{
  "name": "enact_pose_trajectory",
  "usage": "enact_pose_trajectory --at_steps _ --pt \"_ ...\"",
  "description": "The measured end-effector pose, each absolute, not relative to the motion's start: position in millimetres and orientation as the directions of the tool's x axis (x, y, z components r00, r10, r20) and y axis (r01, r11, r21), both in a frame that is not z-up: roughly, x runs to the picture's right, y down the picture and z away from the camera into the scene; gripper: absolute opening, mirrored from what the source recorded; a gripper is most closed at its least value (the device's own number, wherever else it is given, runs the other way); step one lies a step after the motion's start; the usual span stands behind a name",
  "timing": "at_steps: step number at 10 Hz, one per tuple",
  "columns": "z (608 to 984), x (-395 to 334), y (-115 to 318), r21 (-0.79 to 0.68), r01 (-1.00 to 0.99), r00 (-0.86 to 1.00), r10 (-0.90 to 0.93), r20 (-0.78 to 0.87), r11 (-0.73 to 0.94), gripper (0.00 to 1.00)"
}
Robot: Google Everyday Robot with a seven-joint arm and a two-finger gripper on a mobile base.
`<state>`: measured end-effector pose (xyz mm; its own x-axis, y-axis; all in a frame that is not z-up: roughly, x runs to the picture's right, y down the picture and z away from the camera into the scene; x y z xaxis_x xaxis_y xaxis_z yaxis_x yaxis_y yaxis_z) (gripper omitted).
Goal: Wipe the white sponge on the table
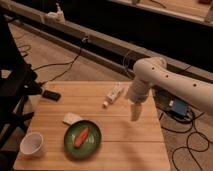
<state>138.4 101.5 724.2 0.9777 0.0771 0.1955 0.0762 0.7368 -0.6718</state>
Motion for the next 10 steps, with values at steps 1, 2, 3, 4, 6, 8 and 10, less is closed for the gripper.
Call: enact_pose_trajectory --at_steps 1,2,3,4,6,8,10 --pt "724.4 137.0 100.9 -0.673 0.072 0.976 0.087 0.2 0.736 0.79" --pt "727.3 115.9 94.1 -0.667 0.07 0.964 0.122 0.236 0.742 0.79" --pt "728.7 94.9 88.3 -0.659 0.077 0.953 0.14 0.27 0.748 0.79" --pt "729.1 63.3 81.3 -0.648 0.093 0.935 0.158 0.318 0.756 0.79" --pt "728.3 10.2 70.4 -0.621 0.104 0.905 0.185 0.383 0.777 0.79" --pt "724.9 -45.8 59.5 -0.597 0.061 0.871 0.25 0.424 0.8 0.79" --pt "717.2 -86.3 51.7 -0.585 0.008 0.836 0.316 0.449 0.811 0.79"
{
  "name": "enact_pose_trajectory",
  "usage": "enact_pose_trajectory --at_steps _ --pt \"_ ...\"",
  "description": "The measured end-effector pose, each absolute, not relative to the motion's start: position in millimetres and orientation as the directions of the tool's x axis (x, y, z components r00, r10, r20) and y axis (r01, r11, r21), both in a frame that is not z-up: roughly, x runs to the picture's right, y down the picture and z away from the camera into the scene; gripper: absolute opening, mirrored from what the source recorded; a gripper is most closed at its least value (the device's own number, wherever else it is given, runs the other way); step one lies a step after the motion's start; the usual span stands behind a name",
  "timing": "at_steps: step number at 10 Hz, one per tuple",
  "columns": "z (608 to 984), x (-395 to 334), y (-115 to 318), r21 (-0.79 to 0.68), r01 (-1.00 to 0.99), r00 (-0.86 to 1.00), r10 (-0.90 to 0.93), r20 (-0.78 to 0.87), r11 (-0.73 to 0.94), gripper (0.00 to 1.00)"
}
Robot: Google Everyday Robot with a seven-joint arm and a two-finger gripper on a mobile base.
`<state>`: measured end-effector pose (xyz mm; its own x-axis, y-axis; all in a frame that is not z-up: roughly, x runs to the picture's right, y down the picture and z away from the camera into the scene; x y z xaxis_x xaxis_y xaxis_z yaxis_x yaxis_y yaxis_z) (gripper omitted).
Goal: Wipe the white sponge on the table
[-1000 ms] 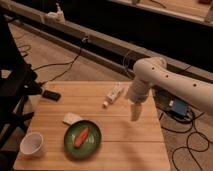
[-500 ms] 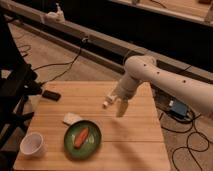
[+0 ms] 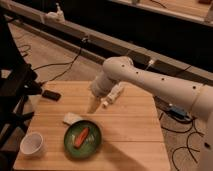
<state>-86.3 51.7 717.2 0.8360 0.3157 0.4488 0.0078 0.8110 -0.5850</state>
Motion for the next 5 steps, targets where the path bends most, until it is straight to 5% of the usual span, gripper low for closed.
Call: enact_pose_trajectory --at_steps 5 --pt "728.2 -110.1 69.6 -0.614 0.032 0.835 0.317 0.45 0.788 0.79"
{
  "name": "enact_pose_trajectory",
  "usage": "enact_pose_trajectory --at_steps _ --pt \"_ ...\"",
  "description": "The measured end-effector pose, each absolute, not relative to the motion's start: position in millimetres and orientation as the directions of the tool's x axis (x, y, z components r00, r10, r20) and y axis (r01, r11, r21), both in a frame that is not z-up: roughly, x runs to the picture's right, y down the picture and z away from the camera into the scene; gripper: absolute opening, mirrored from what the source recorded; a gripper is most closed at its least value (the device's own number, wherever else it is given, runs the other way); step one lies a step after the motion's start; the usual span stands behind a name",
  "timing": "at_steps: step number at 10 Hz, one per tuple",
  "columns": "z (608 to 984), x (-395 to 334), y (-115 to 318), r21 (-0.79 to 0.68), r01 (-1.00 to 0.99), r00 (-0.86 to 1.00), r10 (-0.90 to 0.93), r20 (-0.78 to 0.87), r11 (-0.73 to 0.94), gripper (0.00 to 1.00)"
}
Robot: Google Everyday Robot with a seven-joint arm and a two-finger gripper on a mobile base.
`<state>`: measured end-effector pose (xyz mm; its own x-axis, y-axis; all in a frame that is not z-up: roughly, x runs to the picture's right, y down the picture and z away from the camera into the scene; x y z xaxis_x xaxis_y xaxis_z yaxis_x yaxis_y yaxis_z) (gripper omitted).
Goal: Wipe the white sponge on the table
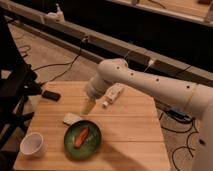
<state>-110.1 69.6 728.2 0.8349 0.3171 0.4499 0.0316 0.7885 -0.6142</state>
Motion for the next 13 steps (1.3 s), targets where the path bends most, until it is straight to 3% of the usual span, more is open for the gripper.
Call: enact_pose_trajectory --at_steps 4,13 --pt "753.5 -162.4 103.1 -0.623 0.09 0.85 0.266 0.454 0.777 0.79" --pt "806.4 -226.0 125.6 -0.566 0.012 0.908 0.227 0.351 0.824 0.79"
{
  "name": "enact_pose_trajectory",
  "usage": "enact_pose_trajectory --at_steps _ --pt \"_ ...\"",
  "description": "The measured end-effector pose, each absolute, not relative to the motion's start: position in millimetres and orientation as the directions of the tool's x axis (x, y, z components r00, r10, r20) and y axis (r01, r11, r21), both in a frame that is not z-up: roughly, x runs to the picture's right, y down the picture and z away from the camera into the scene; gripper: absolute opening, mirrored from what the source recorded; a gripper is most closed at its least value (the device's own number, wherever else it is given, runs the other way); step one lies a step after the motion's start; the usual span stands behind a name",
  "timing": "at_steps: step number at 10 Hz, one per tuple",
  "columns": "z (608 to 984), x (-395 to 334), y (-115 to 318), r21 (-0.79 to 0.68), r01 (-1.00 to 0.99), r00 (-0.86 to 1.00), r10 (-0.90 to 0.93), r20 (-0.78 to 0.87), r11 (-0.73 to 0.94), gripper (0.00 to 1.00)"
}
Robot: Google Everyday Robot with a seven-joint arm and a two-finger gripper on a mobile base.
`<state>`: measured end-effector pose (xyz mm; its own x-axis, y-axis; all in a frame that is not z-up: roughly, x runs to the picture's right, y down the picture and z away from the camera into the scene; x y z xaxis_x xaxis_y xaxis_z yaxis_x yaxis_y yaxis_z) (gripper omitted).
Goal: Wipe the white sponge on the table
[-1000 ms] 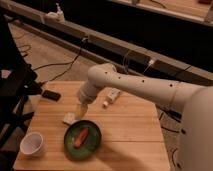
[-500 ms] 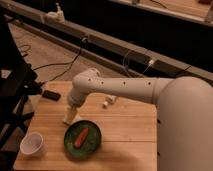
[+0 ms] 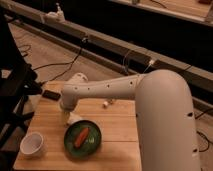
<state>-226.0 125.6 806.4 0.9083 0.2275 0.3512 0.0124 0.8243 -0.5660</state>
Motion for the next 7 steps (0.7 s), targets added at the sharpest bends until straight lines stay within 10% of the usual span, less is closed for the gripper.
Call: enact_pose_trajectory --at_steps 7 --pt "834.8 -218.1 134.0 -0.614 -0.128 0.908 0.341 0.244 0.779 0.79"
